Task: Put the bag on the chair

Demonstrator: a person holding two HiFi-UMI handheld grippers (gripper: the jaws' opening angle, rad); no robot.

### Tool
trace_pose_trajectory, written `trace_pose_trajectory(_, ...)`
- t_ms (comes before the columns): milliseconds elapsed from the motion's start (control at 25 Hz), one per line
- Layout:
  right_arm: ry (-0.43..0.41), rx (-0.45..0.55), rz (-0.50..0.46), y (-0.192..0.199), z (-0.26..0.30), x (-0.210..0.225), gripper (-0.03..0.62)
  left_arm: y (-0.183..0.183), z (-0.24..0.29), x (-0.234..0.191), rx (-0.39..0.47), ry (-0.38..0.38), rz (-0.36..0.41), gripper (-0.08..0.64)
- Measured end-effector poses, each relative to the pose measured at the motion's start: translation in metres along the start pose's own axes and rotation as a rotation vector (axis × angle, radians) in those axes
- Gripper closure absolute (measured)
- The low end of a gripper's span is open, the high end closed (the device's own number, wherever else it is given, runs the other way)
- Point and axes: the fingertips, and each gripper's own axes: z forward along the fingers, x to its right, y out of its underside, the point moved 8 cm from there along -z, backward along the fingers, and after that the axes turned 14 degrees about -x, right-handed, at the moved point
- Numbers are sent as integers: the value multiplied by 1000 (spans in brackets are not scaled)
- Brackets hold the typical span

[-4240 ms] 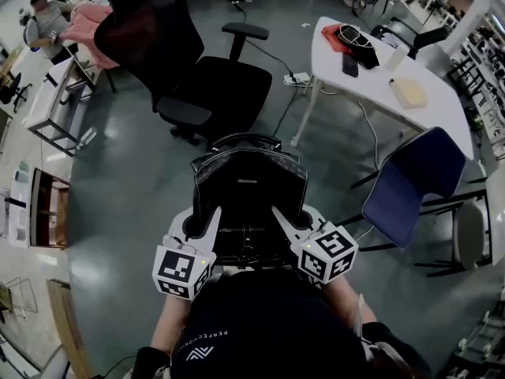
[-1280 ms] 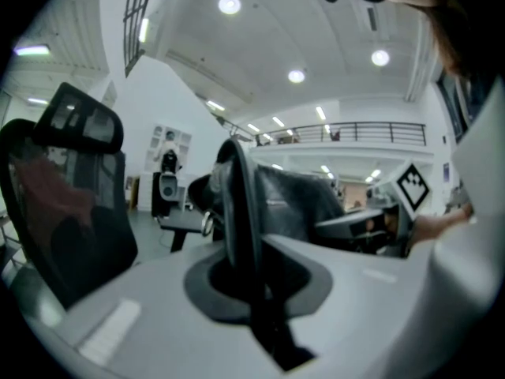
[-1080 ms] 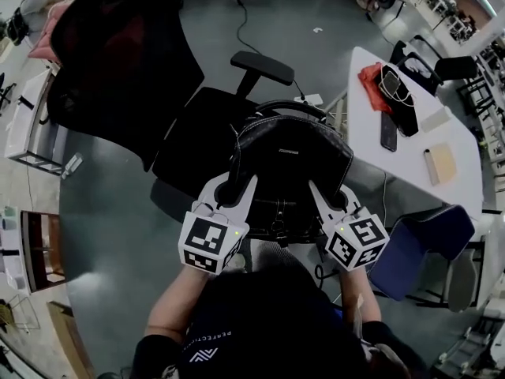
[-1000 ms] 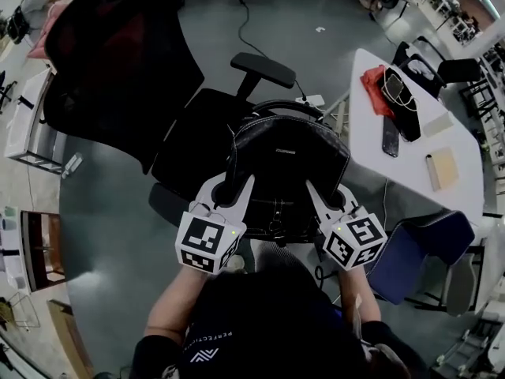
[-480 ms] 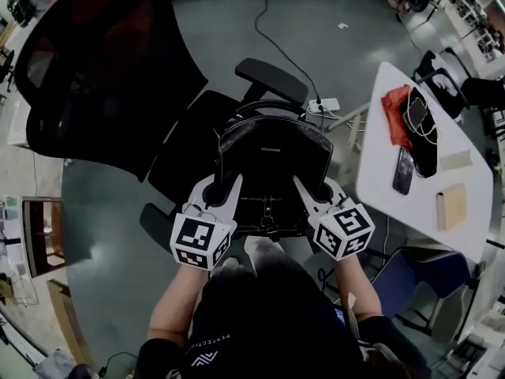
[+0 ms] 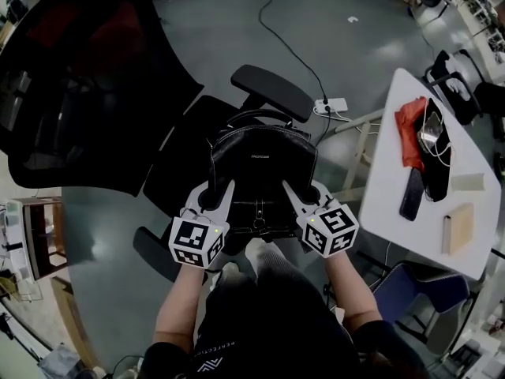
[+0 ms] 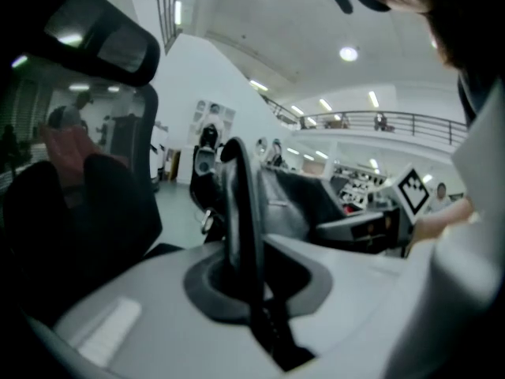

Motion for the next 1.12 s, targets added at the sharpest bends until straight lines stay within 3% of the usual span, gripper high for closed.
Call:
trace_pose_trajectory(320, -16, -68, 30, 8, 46, 25, 548, 19, 39, -27, -42, -3, -36, 523)
trace_pose_trajectory(1120, -46, -133, 101, 36, 131, 75, 535, 55, 111, -73, -138, -42, -73, 517)
